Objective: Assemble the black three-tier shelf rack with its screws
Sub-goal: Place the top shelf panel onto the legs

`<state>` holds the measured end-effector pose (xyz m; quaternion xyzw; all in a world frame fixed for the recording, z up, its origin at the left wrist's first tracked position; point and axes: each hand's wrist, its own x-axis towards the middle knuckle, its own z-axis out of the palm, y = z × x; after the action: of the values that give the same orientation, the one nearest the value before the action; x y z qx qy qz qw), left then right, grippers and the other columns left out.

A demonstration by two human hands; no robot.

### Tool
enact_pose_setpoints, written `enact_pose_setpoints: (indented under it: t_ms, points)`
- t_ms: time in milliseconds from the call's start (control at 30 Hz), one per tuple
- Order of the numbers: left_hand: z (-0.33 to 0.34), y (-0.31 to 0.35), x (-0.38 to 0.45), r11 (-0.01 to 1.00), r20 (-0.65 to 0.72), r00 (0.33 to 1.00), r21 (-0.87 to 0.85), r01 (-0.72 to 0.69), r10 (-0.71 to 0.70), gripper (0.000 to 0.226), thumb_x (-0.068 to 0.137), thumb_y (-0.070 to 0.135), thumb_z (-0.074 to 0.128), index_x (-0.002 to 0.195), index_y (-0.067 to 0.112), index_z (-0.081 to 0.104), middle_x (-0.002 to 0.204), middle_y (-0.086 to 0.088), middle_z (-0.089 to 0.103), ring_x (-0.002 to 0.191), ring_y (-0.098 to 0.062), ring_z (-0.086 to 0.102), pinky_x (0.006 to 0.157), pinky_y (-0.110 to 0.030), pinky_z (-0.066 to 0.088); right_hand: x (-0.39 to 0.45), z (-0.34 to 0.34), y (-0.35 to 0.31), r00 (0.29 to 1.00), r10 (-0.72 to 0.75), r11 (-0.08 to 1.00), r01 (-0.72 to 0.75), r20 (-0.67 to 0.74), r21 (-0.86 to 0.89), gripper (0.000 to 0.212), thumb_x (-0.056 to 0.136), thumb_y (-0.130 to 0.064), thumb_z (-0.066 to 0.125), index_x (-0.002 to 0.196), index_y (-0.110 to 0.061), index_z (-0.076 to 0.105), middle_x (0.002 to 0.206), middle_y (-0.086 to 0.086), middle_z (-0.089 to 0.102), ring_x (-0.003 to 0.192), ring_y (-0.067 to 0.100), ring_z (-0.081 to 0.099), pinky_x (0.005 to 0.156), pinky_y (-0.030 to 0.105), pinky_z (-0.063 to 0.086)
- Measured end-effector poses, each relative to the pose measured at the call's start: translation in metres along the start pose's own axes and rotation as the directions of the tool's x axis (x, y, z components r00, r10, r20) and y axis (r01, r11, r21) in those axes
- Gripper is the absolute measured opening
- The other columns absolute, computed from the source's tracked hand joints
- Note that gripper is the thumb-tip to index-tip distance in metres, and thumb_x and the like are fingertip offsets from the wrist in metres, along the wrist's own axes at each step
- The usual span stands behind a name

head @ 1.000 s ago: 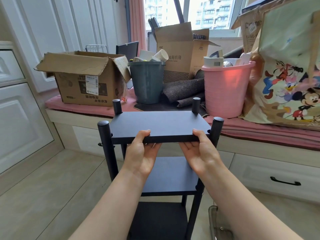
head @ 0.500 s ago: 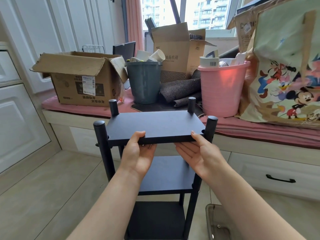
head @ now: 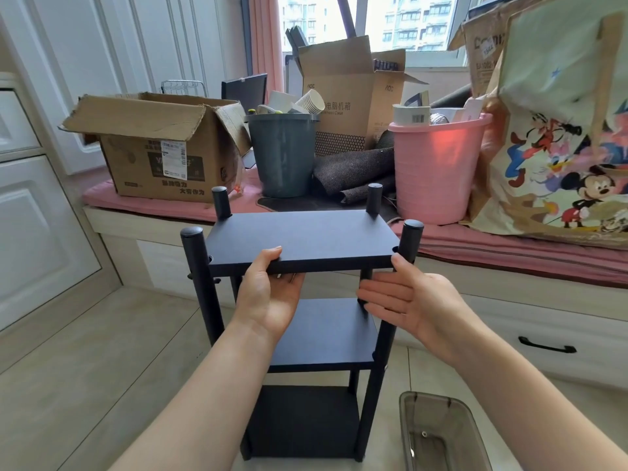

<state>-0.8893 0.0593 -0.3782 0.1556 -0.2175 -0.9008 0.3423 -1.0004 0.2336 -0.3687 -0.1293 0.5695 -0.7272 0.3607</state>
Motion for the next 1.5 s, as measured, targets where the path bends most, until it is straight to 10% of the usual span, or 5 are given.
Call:
enact_pose_setpoints:
  t_ms: [367,667,1100,1333,1500]
  points:
    - [0.004,-0.026,-0.015,0.995,0.002,1.0,0.095,-0.007,0.007,0.017,0.096,0.008,0.061,0.113,0.009,0.065,0.103,-0.005,0.076,0.098,-0.019,0.074,0.089,-0.031,0.058,0.032,0.014,-0.01,0.965,-0.092,0.93,0.171,-0.245,0.325,0.013,0.098,-0.011,0.059,0.102,0.001,0.063,0.101,0.024,0.072,0.088,0.031,0.073,0.072,0.036,0.059]
    - [0.02,-0.054,-0.031,0.93,-0.058,0.993,0.36,-0.078,0.105,0.041,0.095,0.033,0.067,0.134,0.023,0.062,0.129,0.008,0.07,0.126,-0.013,0.059,0.104,-0.031,0.043,0.037,0.046,0.001,0.999,-0.053,0.9,0.046,0.003,0.433,0.015,0.096,-0.007,0.059,0.107,0.003,0.063,0.103,0.02,0.074,0.092,0.031,0.074,0.079,0.039,0.059]
    - [-0.005,0.013,-0.065,0.295,0.132,0.955,0.954,-0.05,-0.264,0.041,0.097,0.024,0.067,0.137,0.017,0.058,0.127,0.005,0.069,0.114,-0.005,0.067,0.096,-0.022,0.056,0.042,0.045,0.002,0.998,-0.049,0.897,0.064,-0.046,0.438,0.013,0.096,-0.003,0.056,0.107,0.002,0.062,0.107,0.023,0.072,0.089,0.031,0.074,0.072,0.038,0.061]
    - [-0.006,0.059,-0.087,0.281,0.515,0.851,0.806,-0.521,0.101,0.011,0.098,0.014,0.065,0.096,0.011,0.076,0.083,-0.005,0.079,0.071,-0.023,0.077,0.062,-0.027,0.062,0.04,0.043,0.002,0.997,-0.032,0.883,0.062,-0.072,0.465,0.011,0.095,-0.001,0.057,0.105,0.002,0.061,0.108,0.023,0.072,0.093,0.033,0.073,0.066,0.039,0.061]
    - [-0.023,0.092,-0.07,0.23,0.377,0.744,0.788,-0.57,0.552,0.037,0.099,0.032,0.059,0.068,0.017,0.071,0.059,-0.006,0.07,0.048,-0.024,0.068,0.047,-0.024,0.053,0.039,0.044,0.001,0.997,-0.042,0.865,0.072,-0.071,0.497,0.008,0.094,0.0,0.057,0.101,0.002,0.061,0.099,0.022,0.074,0.086,0.033,0.075,0.059,0.039,0.061]
